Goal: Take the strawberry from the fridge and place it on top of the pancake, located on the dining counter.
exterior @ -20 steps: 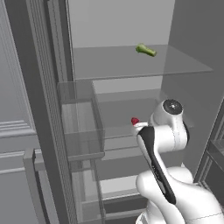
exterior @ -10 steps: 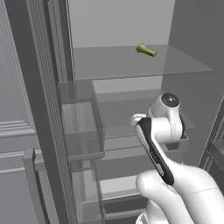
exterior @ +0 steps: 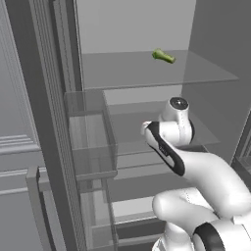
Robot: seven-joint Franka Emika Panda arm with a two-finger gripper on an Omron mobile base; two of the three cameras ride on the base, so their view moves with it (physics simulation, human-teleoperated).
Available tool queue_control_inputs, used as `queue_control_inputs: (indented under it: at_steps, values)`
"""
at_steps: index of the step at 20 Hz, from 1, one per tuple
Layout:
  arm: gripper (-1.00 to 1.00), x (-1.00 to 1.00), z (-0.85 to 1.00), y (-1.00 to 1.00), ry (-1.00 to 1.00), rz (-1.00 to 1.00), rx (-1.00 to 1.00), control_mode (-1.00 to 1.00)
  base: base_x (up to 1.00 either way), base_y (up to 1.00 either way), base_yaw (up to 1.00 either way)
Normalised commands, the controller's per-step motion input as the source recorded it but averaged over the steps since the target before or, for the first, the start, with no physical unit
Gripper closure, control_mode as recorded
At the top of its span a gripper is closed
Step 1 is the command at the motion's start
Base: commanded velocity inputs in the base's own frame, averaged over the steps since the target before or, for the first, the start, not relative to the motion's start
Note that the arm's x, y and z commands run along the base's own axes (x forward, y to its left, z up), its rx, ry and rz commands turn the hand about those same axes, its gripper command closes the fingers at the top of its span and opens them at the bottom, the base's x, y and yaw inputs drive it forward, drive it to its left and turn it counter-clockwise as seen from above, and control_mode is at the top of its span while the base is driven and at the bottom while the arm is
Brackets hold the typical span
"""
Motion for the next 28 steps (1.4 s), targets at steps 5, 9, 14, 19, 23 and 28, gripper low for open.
queue_control_inputs:
  at_steps: [5, 9, 14, 19, 23, 28]
  values:
    - [-1.0, 0.52, -0.33, 0.0, 0.06, 0.0, -0.02, -1.0, 0.0, 0.0, 0.0]
    - [-1.0, 0.57, -0.33, 0.0, 0.06, 0.0, 0.0, -1.0, 0.0, 0.0, 0.0]
    - [-1.0, 0.39, -0.26, 0.0, 0.02, 0.0, -0.01, -1.0, 0.0, 0.0, 0.0]
    - [-1.0, 0.24, -0.32, 0.0, 0.0, 0.0, -0.03, -1.0, 0.0, 0.0, 0.0]
    - [-1.0, 0.28, -0.37, 0.0, 0.0, 0.0, -0.04, -1.0, 0.0, 0.0, 0.0]
    - [-1.0, 0.24, -0.41, 0.0, 0.0, 0.0, -0.06, -1.0, 0.0, 0.0, 0.0]
